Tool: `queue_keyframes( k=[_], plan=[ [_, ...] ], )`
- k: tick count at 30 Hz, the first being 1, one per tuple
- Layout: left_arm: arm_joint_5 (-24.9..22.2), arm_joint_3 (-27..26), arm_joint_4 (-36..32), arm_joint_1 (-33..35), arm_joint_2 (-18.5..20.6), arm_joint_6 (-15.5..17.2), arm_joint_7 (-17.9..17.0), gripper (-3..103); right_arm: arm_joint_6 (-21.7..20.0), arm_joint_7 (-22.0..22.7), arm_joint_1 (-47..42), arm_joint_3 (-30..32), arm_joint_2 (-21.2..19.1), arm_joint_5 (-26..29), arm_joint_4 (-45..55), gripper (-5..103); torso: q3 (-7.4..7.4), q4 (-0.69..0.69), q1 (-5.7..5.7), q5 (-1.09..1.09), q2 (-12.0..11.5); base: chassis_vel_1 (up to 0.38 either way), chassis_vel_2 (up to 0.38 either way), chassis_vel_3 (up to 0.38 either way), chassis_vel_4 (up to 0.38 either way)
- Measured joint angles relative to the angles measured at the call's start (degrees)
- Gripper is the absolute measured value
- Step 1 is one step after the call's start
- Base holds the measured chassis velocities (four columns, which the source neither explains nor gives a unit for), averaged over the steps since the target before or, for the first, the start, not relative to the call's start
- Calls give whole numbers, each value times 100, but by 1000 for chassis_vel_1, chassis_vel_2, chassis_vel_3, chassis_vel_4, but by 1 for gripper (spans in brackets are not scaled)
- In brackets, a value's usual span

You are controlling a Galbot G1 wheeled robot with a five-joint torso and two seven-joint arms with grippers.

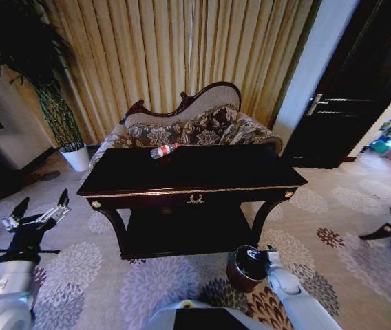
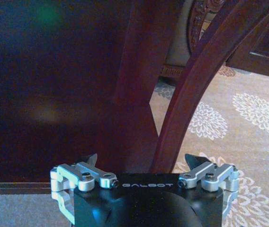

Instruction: Move to the front of the table and place the trash on the table into the trash bin.

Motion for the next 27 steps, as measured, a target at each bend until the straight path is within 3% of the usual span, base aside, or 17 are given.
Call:
queue_keyframes(
  k=[17, 27],
  plan=[
    [6, -1, 0, 21, -18, -8, 4, 100, 7, 16, -4, 15, -18, 71, 9, 100, 0, 0, 0, 0, 0, 0, 0, 0, 0],
    [-3, -8, 0, 22, -31, -12, 6, 100, 287, 32, -113, 230, 36, 355, 351, 100, 0, 0, 0, 1, 0, 0, 0, 0, 0]
  ],
)
